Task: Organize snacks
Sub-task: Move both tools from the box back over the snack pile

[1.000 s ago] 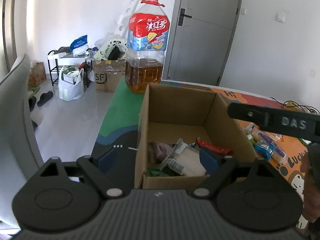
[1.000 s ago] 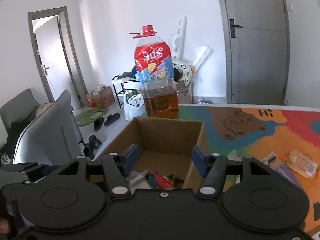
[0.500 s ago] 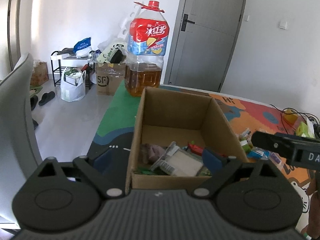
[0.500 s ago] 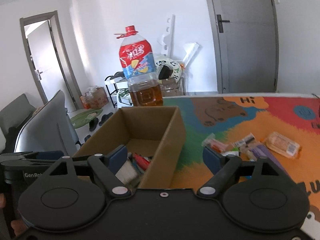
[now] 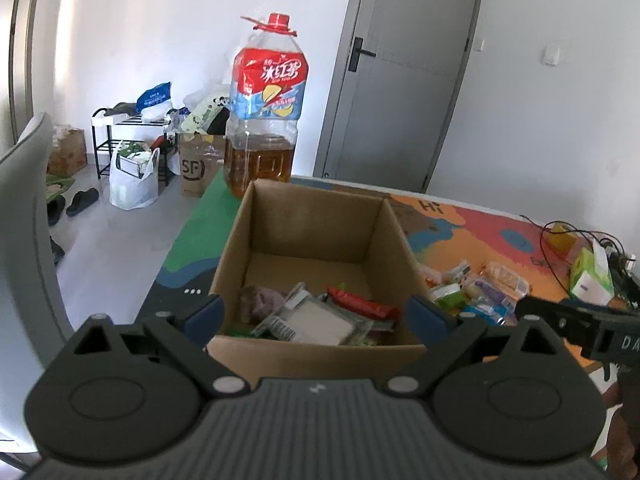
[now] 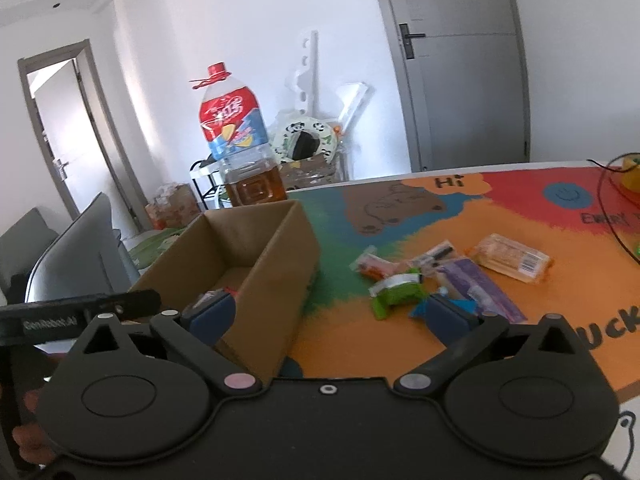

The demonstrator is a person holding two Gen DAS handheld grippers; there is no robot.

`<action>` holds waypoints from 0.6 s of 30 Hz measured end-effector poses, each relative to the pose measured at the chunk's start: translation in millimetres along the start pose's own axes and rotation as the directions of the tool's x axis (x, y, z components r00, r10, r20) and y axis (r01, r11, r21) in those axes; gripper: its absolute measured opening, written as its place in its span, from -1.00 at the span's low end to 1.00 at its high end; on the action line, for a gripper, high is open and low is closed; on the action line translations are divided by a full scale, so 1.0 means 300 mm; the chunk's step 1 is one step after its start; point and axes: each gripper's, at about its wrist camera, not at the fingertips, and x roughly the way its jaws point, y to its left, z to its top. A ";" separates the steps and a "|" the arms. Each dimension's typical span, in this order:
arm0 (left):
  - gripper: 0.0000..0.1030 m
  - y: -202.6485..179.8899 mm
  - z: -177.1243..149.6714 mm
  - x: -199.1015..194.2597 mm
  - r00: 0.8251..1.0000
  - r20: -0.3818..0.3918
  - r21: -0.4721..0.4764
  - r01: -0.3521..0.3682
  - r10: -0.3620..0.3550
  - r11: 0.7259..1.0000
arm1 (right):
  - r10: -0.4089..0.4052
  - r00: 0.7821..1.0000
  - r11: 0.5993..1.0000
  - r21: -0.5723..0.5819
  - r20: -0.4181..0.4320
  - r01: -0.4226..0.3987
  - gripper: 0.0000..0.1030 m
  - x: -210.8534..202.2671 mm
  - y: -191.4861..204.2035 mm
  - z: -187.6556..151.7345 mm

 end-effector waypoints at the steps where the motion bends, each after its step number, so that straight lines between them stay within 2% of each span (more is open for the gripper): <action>1: 0.89 -0.007 0.003 -0.004 1.000 0.003 -0.001 0.005 -0.005 1.000 | -0.006 1.000 1.000 0.004 0.000 0.006 1.00 -0.004 -0.009 -0.003; 7: 0.89 -0.062 0.009 -0.023 0.999 0.022 0.009 0.044 -0.044 0.999 | -0.038 0.999 0.999 0.026 0.003 0.038 1.00 -0.024 -0.074 -0.024; 18: 0.89 -0.231 -0.027 -0.020 0.990 0.041 0.086 0.131 -0.135 0.988 | -0.099 0.995 0.994 0.059 0.026 0.097 0.99 -0.080 -0.192 -0.067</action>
